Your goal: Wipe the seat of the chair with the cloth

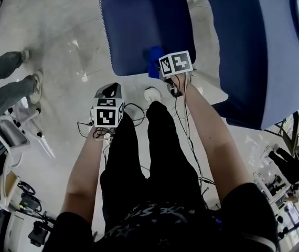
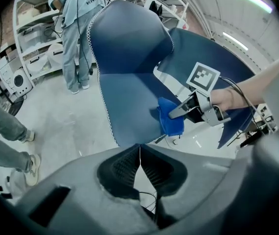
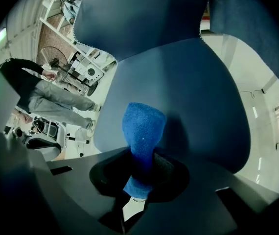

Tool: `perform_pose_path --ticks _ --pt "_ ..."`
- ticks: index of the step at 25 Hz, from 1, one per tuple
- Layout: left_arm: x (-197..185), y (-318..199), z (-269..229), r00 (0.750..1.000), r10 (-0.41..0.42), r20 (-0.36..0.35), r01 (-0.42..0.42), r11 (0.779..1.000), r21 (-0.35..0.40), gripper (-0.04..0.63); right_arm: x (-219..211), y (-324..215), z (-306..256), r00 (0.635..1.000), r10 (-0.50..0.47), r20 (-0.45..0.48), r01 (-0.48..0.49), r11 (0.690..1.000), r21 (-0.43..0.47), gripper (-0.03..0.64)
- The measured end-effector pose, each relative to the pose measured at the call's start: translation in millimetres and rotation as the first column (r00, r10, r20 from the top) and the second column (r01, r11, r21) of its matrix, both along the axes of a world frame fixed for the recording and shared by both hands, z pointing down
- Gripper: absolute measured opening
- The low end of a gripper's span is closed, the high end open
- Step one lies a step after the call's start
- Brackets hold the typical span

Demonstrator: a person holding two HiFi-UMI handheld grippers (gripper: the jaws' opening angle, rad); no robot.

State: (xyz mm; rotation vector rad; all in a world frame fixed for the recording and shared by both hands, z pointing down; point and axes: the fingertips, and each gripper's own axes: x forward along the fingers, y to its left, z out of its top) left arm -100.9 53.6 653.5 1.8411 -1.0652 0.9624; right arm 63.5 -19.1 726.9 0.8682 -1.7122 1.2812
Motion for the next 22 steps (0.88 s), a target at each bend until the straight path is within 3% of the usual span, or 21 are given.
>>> perform_pose_path --ticks 13,22 --pt "56.3 -20.8 -12.0 1.000 0.002 0.025 -0.002 1.000 0.022 0.020 112.9 -8.4 -2.9 0.989 0.048 -0.140 -0.048 0.999 0.004 0.074" --pt "56.0 -36.1 -43.8 0.989 -0.135 0.055 0.130 0.988 0.088 0.020 142.7 -15.3 -16.6 0.984 -0.023 -0.174 0.026 1.000 0.014 0.071"
